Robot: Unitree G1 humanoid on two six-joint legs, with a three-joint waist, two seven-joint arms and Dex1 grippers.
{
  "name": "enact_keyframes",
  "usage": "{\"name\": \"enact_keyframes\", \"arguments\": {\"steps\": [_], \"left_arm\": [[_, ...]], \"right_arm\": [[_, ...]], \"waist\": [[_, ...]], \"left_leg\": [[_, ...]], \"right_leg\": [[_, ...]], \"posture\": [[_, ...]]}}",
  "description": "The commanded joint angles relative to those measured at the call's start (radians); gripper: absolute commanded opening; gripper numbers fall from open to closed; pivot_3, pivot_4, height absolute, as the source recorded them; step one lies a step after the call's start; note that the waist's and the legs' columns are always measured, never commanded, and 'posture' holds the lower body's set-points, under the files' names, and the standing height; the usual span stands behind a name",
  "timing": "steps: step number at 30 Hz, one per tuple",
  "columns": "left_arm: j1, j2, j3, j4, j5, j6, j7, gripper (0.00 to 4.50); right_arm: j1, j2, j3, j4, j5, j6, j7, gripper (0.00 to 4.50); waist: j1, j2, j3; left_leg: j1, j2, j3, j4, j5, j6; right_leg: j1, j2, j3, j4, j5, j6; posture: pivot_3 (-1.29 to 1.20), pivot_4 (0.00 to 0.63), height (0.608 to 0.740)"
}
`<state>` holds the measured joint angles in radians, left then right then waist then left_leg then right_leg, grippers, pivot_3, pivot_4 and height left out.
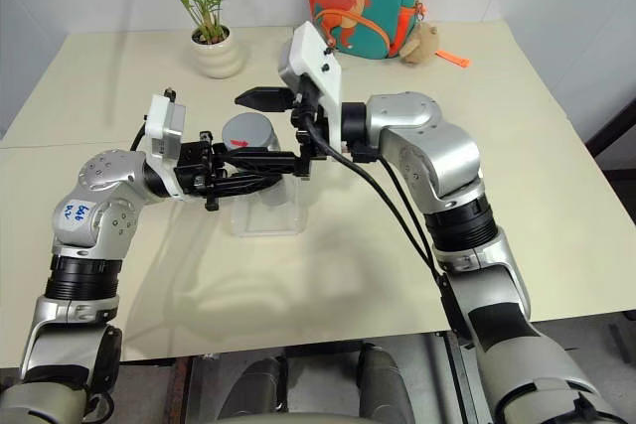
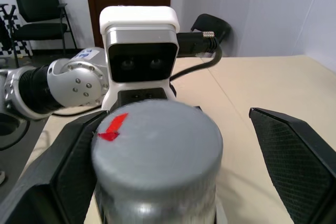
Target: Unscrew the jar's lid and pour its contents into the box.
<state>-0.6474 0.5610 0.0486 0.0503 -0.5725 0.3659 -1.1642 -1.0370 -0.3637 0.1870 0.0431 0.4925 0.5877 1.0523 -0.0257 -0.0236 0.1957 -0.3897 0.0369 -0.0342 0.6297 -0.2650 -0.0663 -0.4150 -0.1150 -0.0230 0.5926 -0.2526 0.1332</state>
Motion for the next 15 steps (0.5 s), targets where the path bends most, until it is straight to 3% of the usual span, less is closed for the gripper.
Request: {"name": "enact_keyframes", "arguments": {"steps": [1,9,15], "left_arm": [[0.016,0.011,0.009,-0.059,-0.014,-0.009,-0.021,1.94],[0.038,0.025,0.02,-0.068,-0.011,-0.007,-0.023,1.94],[0.025,0.03,0.018,-0.048,0.005,-0.006,-0.02,1.94]], "right_arm": [[-0.018,-0.081,-0.106,0.036,-0.005,-0.04,0.009,4.47],[0.057,-0.184,-0.16,-0.004,0.04,-0.011,0.063,4.47],[0.076,-0.164,-0.155,-0.089,0.104,0.045,0.077,4.47]], "waist": [[0.001,0.0,0.0],[0.007,0.0,0.0],[-0.003,0.0,0.0]], "left_leg": [[0.0,0.0,0.0,0.0,0.0,0.0],[0.0,0.0,0.001,0.0,0.0,0.0],[0.001,0.0,0.003,0.0,0.0,0.0]], "right_leg": [[0.0,0.0,0.0,0.0,0.0,0.0],[0.0,0.0,0.0,-0.001,0.0,0.0],[0.0,0.0,0.002,0.0,0.0,0.0]], "posture": [[0.0,0.15,0.74],[0.0,0.15,0.74],[0.0,0.15,0.74]]}}
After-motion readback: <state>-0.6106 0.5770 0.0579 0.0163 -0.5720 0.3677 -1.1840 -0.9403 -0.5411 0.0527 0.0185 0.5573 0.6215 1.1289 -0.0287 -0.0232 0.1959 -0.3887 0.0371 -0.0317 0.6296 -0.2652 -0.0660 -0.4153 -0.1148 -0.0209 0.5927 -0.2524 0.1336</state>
